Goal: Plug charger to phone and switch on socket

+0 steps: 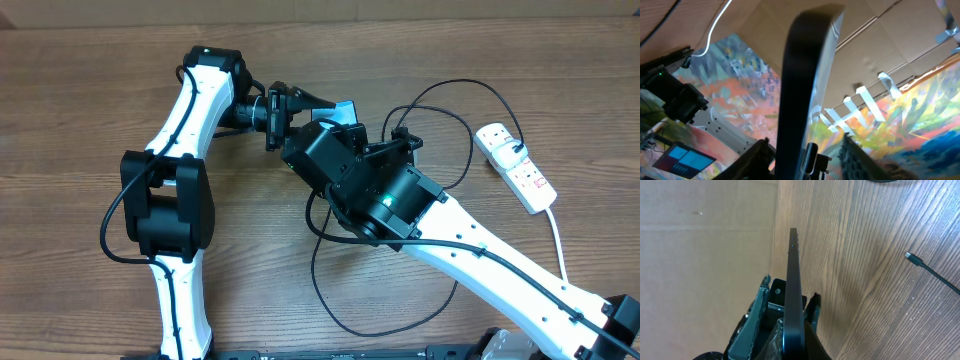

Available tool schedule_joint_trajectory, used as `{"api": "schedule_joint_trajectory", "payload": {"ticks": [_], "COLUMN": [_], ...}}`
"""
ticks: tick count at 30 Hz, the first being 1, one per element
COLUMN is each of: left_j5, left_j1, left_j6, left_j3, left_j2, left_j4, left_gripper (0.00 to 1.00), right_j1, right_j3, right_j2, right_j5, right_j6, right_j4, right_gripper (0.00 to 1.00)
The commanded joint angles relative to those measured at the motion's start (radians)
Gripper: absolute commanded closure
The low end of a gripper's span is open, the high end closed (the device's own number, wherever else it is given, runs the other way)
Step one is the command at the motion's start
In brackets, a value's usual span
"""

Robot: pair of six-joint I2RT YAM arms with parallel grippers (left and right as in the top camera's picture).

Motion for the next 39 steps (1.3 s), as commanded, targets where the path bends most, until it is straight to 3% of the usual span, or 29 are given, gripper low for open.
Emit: {"api": "schedule_joint_trajectory", "payload": {"ticks": [1,24,27,32,34,39], "left_j5": [0.021,0.021,0.021,0.021,0.021,0.021], "left_j1": [0.005,0.005,0.005,0.005,0.005,0.005], "left_j6": [0.000,-0.001,-0.001,-0.001,0.000,0.000], "left_j3": [0.022,0.022,0.022,0.022,0.022,0.022], "left_j2": [0.005,0.005,0.005,0.005,0.005,0.005], "left_j4": [-0.003,-0.003,-0.004,-0.004,-0.003,-0.003], "left_gripper": [0.60,0.81,0.89,0.87,0.94,0.96], "right_j1": [-0.001,-0.001,-0.001,-0.001,-0.001,-0.001], "right_j3": [0.035,0.035,0.035,0.035,0.035,0.035], "right_j2": [-0.012,-0.012,-0.012,-0.012,-0.012,-0.012], "right_j5": [0.042,0.031,0.031,0.031,0.032,0.032], "right_j6": [0.139,0.139,0.139,0.139,0.139,0.123], "right_j4": [0.014,0.049,0.048,0.048,0.048,0.048], "right_gripper": [0.96,0.93,0.93,0.92,0.92,0.81]}}
